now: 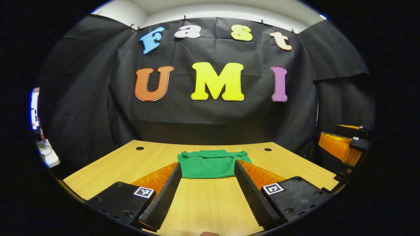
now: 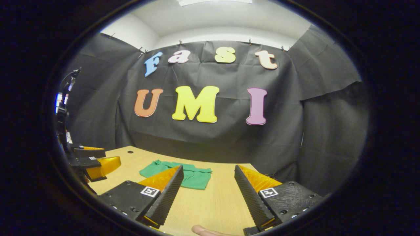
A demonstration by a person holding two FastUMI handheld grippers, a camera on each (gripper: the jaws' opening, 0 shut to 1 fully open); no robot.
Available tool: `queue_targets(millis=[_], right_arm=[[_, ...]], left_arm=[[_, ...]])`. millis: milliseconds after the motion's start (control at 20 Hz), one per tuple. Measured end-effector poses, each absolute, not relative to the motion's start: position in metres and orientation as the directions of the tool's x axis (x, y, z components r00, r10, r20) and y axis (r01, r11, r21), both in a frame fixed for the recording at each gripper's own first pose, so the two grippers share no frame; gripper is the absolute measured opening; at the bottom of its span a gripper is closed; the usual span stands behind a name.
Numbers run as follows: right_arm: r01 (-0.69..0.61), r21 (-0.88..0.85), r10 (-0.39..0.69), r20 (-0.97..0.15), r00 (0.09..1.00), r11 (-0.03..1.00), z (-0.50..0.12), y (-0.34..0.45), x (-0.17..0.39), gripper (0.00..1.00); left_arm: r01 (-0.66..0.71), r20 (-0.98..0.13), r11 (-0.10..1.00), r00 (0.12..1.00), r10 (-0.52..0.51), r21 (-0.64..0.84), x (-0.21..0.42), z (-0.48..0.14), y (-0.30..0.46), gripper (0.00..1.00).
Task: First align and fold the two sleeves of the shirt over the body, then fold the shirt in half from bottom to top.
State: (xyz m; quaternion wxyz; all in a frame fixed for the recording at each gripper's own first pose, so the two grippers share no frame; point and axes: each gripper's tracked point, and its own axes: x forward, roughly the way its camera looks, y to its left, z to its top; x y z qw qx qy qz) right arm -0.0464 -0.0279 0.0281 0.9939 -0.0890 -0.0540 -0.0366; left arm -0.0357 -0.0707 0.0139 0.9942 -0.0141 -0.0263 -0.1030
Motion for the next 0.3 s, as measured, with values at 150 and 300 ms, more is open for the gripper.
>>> queue_targets(millis=[150, 300], right_arm=[[0.061, -0.168, -0.044, 0.102, 0.994, 0.984, 0.013, -0.019, -0.06, 0.95], [0.078, -0.219, -0.061, 0.085, 0.995, 0.973, 0.004, -0.014, -0.06, 0.95]], left_arm=[[0.162, 0.075, 0.987, 0.984, -0.162, -0.003, -0.041, 0.021, -0.049, 1.0], [0.176, 0.084, 0.984, 0.981, -0.173, -0.026, -0.045, 0.025, -0.05, 1.0]])
